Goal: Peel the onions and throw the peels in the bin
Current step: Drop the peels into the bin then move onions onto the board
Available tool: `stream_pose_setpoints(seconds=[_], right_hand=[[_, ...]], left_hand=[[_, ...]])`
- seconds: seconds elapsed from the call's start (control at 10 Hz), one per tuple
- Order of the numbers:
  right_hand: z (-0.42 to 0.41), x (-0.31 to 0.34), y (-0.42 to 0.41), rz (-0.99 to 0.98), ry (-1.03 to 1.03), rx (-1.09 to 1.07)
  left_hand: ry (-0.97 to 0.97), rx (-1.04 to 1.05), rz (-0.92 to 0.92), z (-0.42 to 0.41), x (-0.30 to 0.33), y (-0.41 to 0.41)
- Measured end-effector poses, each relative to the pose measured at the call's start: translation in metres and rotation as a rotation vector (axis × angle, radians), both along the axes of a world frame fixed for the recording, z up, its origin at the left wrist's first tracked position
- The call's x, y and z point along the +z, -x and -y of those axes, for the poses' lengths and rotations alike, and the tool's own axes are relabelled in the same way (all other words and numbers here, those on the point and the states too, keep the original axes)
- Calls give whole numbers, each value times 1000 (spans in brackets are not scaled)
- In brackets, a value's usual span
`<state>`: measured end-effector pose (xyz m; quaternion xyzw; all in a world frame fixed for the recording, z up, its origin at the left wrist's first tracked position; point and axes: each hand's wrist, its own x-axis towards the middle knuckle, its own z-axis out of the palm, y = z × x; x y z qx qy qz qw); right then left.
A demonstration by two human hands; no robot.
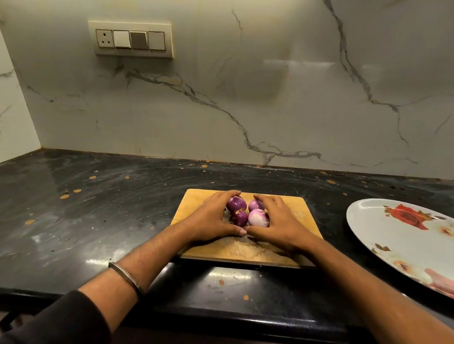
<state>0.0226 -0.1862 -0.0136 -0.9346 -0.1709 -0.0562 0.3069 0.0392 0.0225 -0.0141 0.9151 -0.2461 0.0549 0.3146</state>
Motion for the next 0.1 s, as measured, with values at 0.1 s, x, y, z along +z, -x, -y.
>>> stream_pose_setpoints(seconds=[0.1], right_hand=[[3,2,3,-20,-24,-10]], left_hand=[[14,15,-31,-1,0,0]])
